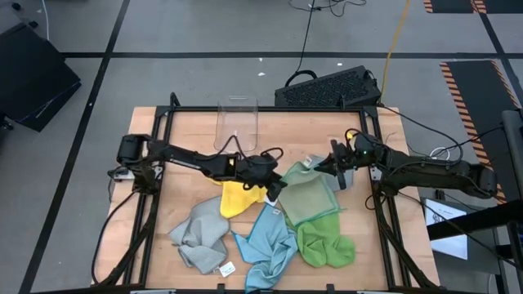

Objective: Fold microfiber towels
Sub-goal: Fold the light green microfiber cloth

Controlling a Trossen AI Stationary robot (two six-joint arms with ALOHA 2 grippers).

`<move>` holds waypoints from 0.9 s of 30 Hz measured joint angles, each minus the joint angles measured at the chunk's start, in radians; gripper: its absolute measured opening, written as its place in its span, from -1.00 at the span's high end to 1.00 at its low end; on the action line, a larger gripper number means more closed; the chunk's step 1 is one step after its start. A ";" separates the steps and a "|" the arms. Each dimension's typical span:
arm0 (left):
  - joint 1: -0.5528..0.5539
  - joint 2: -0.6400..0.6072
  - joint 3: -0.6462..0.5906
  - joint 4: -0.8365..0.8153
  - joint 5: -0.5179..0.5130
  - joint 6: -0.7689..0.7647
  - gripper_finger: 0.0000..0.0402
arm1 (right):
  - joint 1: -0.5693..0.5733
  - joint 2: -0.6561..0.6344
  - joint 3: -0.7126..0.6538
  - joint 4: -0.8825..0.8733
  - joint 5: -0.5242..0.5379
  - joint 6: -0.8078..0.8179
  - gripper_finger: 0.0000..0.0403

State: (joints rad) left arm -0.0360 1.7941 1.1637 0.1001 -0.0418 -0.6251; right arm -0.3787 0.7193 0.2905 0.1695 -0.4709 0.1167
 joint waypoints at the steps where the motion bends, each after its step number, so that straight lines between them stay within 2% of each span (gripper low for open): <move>1: 0.000 -0.018 0.002 0.008 -0.007 0.008 0.00 | 0.005 0.000 0.000 -0.003 0.000 -0.012 0.98; 6: 0.022 -0.107 0.035 0.047 -0.091 0.096 -0.32 | 0.026 0.000 0.000 -0.036 0.002 -0.051 0.99; 11: 0.087 -0.070 0.087 0.015 -0.126 0.224 -0.42 | 0.027 0.001 -0.001 -0.026 0.005 -0.059 0.99; 14: 0.119 0.025 0.140 -0.011 -0.072 0.341 -0.37 | 0.027 0.001 -0.001 -0.025 0.005 -0.080 0.98; 17: 0.136 0.119 0.246 -0.008 0.024 0.466 -0.25 | 0.027 0.001 -0.001 -0.024 0.005 -0.084 0.98; 22: 0.139 0.268 0.434 -0.147 0.155 0.629 -0.04 | 0.027 0.001 -0.001 -0.027 0.006 -0.083 0.98; 27: 0.139 0.308 0.543 -0.291 0.208 0.707 0.07 | 0.026 0.002 -0.001 -0.025 0.029 -0.080 0.98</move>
State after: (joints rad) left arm 0.1028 2.1021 1.7064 -0.1913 0.1661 0.0816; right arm -0.3522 0.7208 0.2897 0.1445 -0.4423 0.0369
